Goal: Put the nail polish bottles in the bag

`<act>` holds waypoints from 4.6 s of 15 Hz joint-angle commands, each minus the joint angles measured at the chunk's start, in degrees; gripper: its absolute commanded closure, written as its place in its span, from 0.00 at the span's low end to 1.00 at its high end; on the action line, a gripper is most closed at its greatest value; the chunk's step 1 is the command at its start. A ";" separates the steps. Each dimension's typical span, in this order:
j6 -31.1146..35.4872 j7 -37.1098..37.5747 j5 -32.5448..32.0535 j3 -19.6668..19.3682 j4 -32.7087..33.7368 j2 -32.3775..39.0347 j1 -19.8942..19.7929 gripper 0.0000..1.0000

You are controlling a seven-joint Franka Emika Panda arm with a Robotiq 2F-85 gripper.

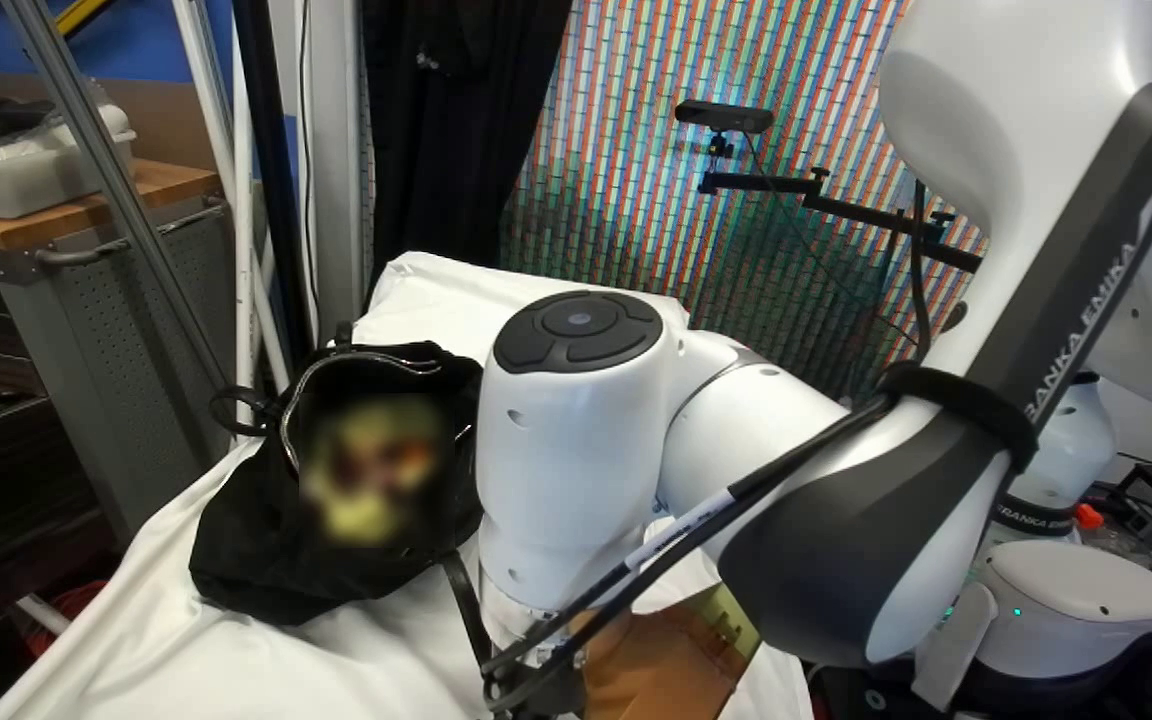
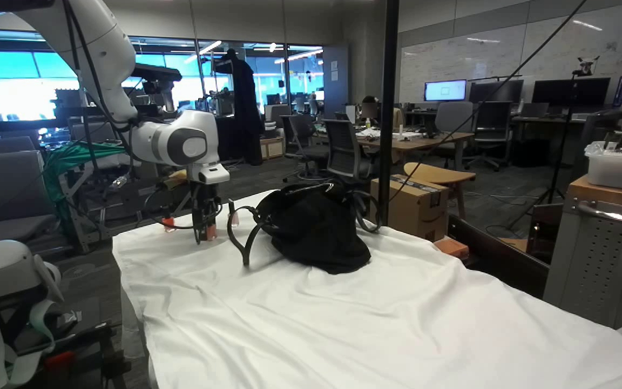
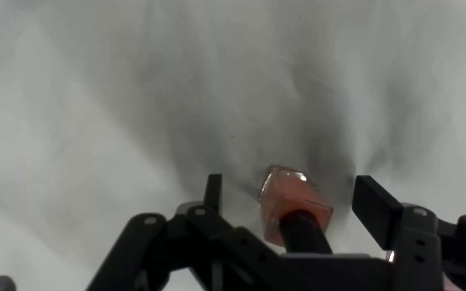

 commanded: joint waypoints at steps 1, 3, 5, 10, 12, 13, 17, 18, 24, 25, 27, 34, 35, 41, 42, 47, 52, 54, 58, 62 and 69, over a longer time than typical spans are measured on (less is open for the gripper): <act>-0.45 -0.01 -1.67 -1.17 -0.07 -1.04 1.10 0.25; -0.65 0.04 -1.95 -1.25 0.04 -1.00 1.14 0.47; -0.73 -0.03 -2.33 -1.29 0.11 -1.01 1.15 0.62; -1.53 -0.14 -2.79 -1.27 0.57 -0.99 1.06 0.79; -2.05 0.00 -3.06 -1.41 0.74 -1.18 1.09 0.79; -2.27 0.06 -3.19 -1.49 0.79 -1.35 1.09 0.79; -3.85 1.36 -4.74 -2.35 1.44 -2.77 1.55 0.79; -4.19 2.39 -5.58 -2.69 1.63 -3.30 1.96 0.79; -7.28 6.75 -9.85 -4.73 4.36 -4.97 1.04 0.79; -7.75 6.84 -10.60 -5.19 4.92 -5.11 0.67 0.79; -9.34 5.73 -12.24 -6.25 6.13 -5.62 -0.49 0.79; -13.58 0.03 -15.96 -8.63 11.49 -6.28 -5.74 0.80; -13.71 -0.99 -16.11 -8.76 12.07 -6.45 -6.45 0.80; -15.09 -4.49 -18.75 -10.02 16.09 -5.73 -8.95 0.80; -15.22 -4.81 -19.24 -10.20 16.71 -5.30 -9.21 0.80; -16.65 -9.34 -18.04 -10.41 21.74 -0.63 -10.90 0.80; -18.43 -13.10 -17.43 -11.01 28.82 6.09 -11.25 0.78; -18.67 -13.89 -17.14 -11.42 31.45 8.46 -11.10 0.34; -19.65 -14.82 -16.46 -11.80 34.75 10.64 -10.68 0.08; -20.50 -13.90 -16.73 -12.02 34.73 9.96 -9.83 0.00; -19.63 -7.99 -17.77 -12.03 27.19 4.67 -5.99 0.00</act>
